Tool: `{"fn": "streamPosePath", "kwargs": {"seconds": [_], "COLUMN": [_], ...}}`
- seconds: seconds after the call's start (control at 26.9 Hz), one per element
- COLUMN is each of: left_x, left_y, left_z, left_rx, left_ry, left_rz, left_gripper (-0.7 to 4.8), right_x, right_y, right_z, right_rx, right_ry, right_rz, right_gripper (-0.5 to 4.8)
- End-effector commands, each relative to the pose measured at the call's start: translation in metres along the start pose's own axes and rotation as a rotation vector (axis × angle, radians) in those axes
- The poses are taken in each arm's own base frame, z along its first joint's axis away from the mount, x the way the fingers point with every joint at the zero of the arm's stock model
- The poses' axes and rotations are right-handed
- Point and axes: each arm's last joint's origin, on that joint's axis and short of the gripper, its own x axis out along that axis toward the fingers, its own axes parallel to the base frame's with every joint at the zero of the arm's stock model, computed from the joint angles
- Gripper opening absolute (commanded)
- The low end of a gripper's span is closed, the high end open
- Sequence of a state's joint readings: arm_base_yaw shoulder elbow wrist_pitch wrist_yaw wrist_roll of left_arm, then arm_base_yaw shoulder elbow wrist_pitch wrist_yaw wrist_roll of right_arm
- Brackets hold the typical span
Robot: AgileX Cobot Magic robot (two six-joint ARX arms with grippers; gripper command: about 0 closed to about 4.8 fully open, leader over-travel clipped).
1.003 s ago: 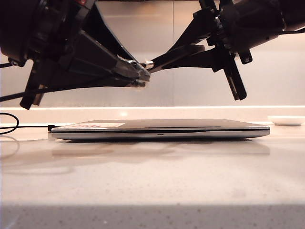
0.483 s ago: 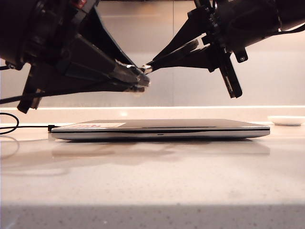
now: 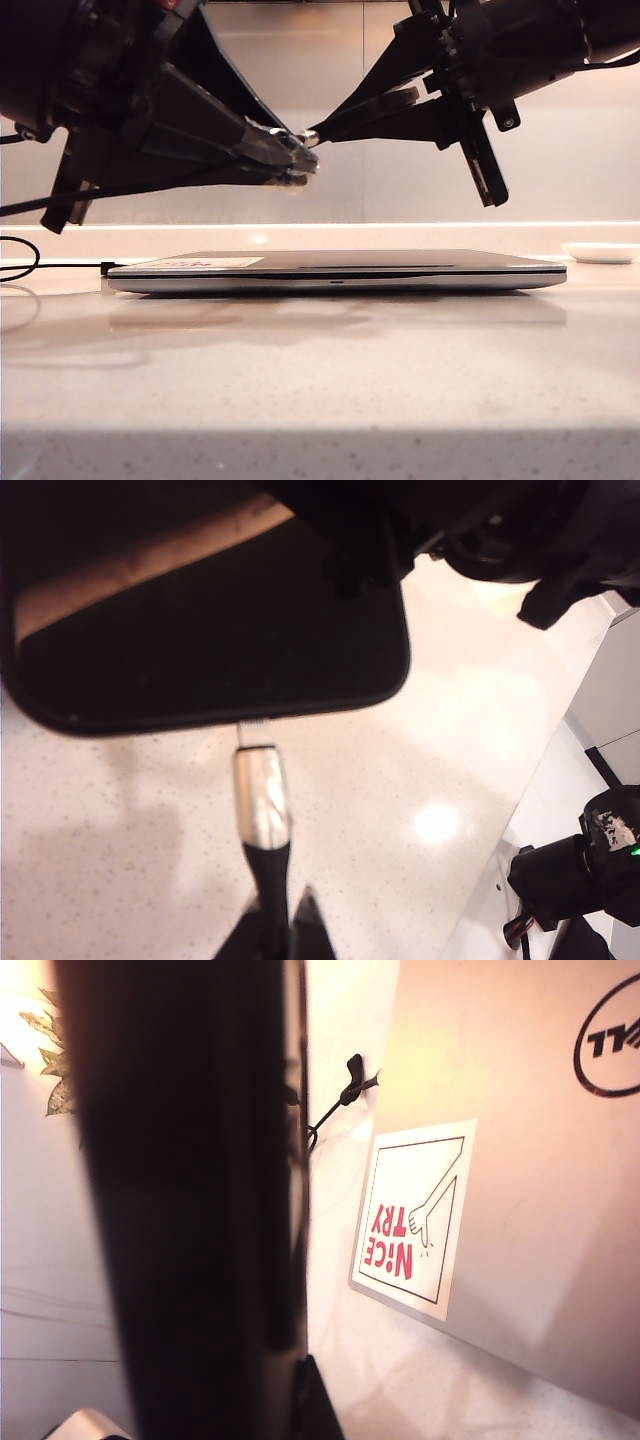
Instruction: Pick up the charging cable and the phone, plug the charging cable into the charging port on the phone, and finally place them back on the table.
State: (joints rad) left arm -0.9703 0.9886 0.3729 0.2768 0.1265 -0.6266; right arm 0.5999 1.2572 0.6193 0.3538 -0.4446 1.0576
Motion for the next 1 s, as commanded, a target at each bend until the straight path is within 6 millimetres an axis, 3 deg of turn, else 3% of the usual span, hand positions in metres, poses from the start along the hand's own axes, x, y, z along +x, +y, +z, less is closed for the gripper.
{"fn": "streamPosePath", "kwargs": {"seconds": [0.04, 0.48, 0.63, 0.85, 0.93, 1.0], "left_x": [-0.001, -0.002, -0.002, -0.003, -0.006, -0.010], "left_y": [-0.003, 0.004, 0.004, 0.001, -0.001, -0.005], "left_z": [0.007, 0.013, 0.013, 0.016, 0.018, 0.023], "left_rx": [0.005, -0.008, -0.009, -0.006, 0.003, 0.035], "left_ry": [-0.059, -0.092, -0.092, -0.103, -0.120, -0.140], "left_rz": [-0.025, 0.005, 0.005, -0.003, -0.014, -0.025], "left_gripper": [-0.06, 0.03, 1.27, 1.32, 1.57, 1.11], "right_x": [-0.001, -0.001, -0.001, -0.004, -0.008, -0.018], "right_y": [0.008, 0.008, 0.008, 0.005, 0.000, -0.009], "right_z": [0.000, 0.000, 0.001, 0.009, 0.016, 0.027], "right_rx": [0.014, -0.020, -0.039, -0.081, -0.072, -0.073], "right_ry": [0.031, 0.027, -0.004, -0.103, -0.126, -0.158], "right_rz": [0.064, 0.064, 0.050, 0.006, -0.023, -0.075], "right_gripper": [-0.06, -0.06, -0.06, -0.06, -0.06, -0.06]}}
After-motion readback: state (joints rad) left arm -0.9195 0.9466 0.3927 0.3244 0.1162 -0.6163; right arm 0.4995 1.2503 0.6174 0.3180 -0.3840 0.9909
